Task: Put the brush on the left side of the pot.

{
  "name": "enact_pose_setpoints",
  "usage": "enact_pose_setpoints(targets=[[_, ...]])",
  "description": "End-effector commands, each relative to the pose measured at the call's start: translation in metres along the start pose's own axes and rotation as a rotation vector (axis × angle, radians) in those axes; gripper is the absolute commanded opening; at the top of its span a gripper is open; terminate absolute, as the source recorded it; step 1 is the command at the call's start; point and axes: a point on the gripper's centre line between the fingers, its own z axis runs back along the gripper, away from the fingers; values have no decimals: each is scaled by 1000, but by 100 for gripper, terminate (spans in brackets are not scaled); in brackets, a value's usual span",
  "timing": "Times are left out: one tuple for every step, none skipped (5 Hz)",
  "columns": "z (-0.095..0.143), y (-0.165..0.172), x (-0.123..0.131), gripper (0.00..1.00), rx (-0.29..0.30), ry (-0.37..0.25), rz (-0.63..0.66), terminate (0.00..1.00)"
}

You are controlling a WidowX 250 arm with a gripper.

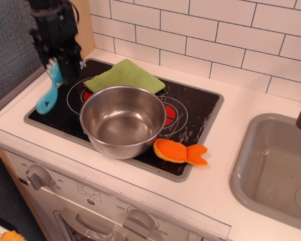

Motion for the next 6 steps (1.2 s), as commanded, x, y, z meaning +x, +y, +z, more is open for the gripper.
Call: enact_pose_setpoints(targets=[[-6, 14, -5, 0, 52, -59, -85, 0], [-7, 19, -9, 100, 37, -44, -80, 0], [-2, 16, -7, 100, 40, -55, -100, 0], [11, 7, -3, 100, 58, -27, -85, 0], [34, -8, -5, 100, 62, -83, -47, 0], [51, -20, -11, 100, 79, -125, -30, 0]])
